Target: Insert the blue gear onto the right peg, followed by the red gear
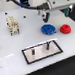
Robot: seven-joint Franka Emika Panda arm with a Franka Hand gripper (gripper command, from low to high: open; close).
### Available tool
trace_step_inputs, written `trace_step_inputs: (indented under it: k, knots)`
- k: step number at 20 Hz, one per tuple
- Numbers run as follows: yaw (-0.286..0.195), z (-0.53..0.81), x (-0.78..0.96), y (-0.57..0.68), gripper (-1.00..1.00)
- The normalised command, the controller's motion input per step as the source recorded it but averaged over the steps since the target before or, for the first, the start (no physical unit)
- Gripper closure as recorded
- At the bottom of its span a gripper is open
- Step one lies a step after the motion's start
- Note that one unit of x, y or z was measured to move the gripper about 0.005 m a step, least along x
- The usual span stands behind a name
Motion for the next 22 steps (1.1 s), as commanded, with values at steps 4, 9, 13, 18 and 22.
trace_step_inputs:
  k: [4,9,13,18,22]
  knots:
    - [0.0,0.0,-0.38,-0.04,-1.0]
    - [0.0,-0.04,-0.61,-0.26,-1.0]
    - [0.0,-0.03,-0.34,-0.22,-1.0]
    - [0.0,-0.5,-0.15,0.0,-1.0]
    - [0.0,-0.49,-0.16,0.0,-1.0]
